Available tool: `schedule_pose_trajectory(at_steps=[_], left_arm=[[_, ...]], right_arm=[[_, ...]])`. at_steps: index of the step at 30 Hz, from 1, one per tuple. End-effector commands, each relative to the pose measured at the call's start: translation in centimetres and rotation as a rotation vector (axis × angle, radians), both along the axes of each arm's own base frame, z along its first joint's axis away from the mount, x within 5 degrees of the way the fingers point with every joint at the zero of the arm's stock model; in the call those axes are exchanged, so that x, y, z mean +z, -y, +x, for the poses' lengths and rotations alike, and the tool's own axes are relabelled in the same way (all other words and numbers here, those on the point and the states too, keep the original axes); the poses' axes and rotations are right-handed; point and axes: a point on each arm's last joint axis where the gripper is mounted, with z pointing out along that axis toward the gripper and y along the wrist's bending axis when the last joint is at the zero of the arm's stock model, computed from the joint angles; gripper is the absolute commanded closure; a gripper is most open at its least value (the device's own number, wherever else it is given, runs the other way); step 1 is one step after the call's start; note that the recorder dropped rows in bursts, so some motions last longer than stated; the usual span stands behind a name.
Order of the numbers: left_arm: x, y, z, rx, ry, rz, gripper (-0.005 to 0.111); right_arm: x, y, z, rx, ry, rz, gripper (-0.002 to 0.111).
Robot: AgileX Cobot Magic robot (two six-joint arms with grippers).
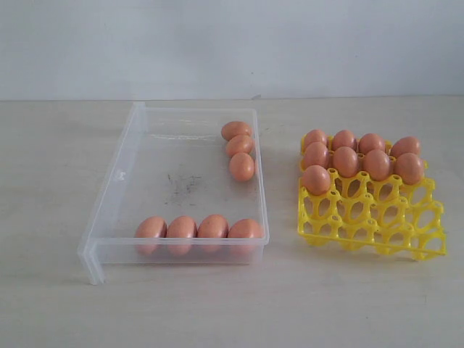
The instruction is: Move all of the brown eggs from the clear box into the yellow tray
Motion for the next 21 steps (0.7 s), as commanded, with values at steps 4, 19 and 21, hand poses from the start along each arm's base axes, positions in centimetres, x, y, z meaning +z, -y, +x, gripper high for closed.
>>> schedule_pose_trajectory(at_steps=[4,19,21], left_arm=[[-0.1,0.0,0.0,-0.004,-0.003,-0.007,0.103],[-0.1,0.0,0.0,-0.004,-0.003,-0.007,0.103],[-0.1,0.0,0.0,-0.004,-0.003,-0.007,0.103]], right_arm=[[4.5,-4.5,5.9,0.408,0.023,0.149,0.108],[-3.7,-15.6,25.9,-0.254,-1.288,-0.704,0.108],[-4.5,-17.1,28.0,-0.252,-1.369,-0.774,0.107]])
